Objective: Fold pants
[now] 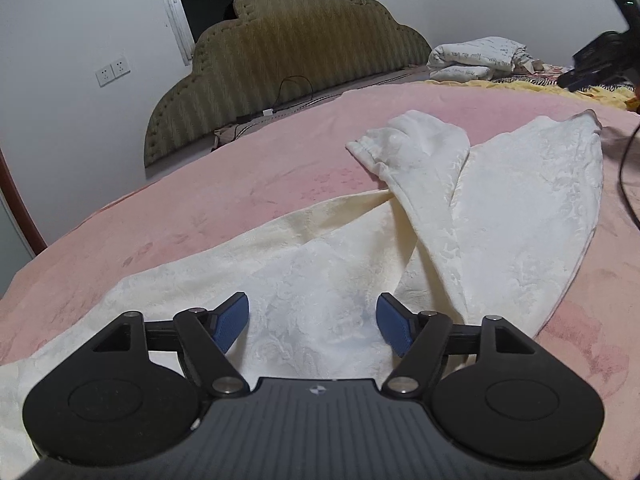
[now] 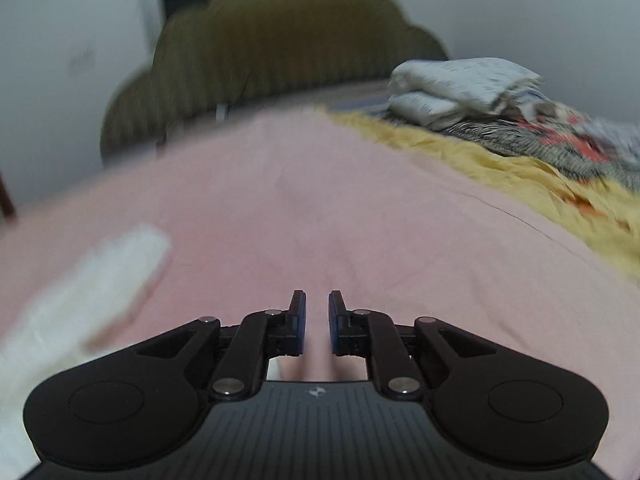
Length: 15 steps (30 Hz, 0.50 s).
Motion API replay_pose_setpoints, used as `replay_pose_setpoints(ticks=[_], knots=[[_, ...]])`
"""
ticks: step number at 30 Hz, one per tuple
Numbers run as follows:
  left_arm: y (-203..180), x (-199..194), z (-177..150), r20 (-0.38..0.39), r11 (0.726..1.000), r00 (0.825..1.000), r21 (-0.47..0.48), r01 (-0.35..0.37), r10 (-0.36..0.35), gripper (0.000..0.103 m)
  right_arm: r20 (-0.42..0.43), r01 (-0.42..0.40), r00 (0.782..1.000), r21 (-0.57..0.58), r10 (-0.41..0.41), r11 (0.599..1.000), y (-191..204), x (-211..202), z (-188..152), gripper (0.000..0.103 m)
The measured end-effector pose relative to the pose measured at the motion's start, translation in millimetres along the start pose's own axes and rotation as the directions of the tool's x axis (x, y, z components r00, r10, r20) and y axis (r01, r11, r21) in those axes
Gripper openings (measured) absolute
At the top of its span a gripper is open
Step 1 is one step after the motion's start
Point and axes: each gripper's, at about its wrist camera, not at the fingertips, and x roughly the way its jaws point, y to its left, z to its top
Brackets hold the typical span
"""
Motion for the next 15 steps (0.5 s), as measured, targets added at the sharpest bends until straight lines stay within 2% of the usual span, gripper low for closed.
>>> replay_pose_setpoints(ticks=[1, 2, 3, 4, 6, 7, 9, 10, 11, 12, 13, 14, 15], knots=[[0.3, 0.4, -0.7, -0.001, 1.000, 1.000, -0.005, -0.003, 0.003, 0.078, -0.009, -0.033, 0.999, 0.023, 0.033, 0.999, -6.7, -7.4, -1.9, 0.032], [1.0, 0.7, -0.8, -0.003, 1.000, 1.000, -0.009, -0.002, 0.002, 0.079, -0.043, -0.084, 0.995, 0.047, 0.086, 0.995, -14.6, -10.6, -4.9, 0.066], [1.0, 1.0, -0.4, -0.005, 1.000, 1.000, -0.013, -0.001, 0.001, 0.080, -0.099, -0.150, 0.982, 0.087, 0.159, 0.985, -24.3, -10.4, -8.9, 0.084], [3.1, 0.8, -0.5, -0.006, 1.000, 1.000, -0.016, 0.002, -0.002, 0.080, -0.146, -0.193, 0.966, 0.137, 0.213, 0.972, -32.3, -9.6, -14.8, 0.097], [3.7, 0.7, -0.6, -0.007, 1.000, 1.000, -0.018, 0.002, -0.002, 0.081, -0.211, -0.243, 0.930, 0.263, 0.301, 0.934, -41.9, -9.5, -28.2, 0.096], [3.9, 0.6, -0.7, -0.007, 1.000, 1.000, -0.016, 0.002, -0.002, 0.081, -0.222, -0.287, 0.901, 0.338, 0.373, 0.896, -43.0, -9.4, -33.9, 0.097], [4.6, 0.3, -1.1, -0.007, 1.000, 1.000, -0.013, 0.000, 0.000, 0.084, -0.158, -0.429, 0.827, 0.442, 0.539, 0.787, -37.5, -15.3, -35.4, 0.097], [4.8, 0.3, -1.3, -0.007, 1.000, 1.000, -0.012, -0.001, 0.000, 0.085, -0.090, -0.514, 0.788, 0.447, 0.609, 0.732, -31.8, -24.4, -29.9, 0.097], [3.9, 0.5, -0.7, -0.009, 1.000, 1.000, -0.012, -0.002, 0.002, 0.087, -0.007, -0.567, 0.775, 0.431, 0.631, 0.702, -29.1, -36.0, -22.1, 0.095], [3.8, 1.1, -1.0, -0.011, 1.000, 1.000, -0.012, -0.003, 0.002, 0.088, 0.082, -0.573, 0.796, 0.419, 0.599, 0.704, -29.1, -50.2, -12.6, 0.095], [2.9, 1.8, -0.4, -0.014, 1.000, 1.000, -0.011, -0.004, 0.003, 0.089, 0.163, -0.540, 0.835, 0.427, 0.525, 0.726, -32.6, -62.5, -4.7, 0.095], [2.8, 2.2, -0.4, -0.016, 1.000, 1.000, -0.011, -0.004, 0.004, 0.089, 0.214, -0.482, 0.875, 0.449, 0.434, 0.752, -36.0, -72.8, 0.2, 0.097], [2.3, 2.3, -0.5, -0.016, 1.000, 1.000, -0.011, -0.005, 0.005, 0.089, 0.228, -0.408, 0.913, 0.461, 0.340, 0.788, -36.5, -81.0, 4.0, 0.099]])
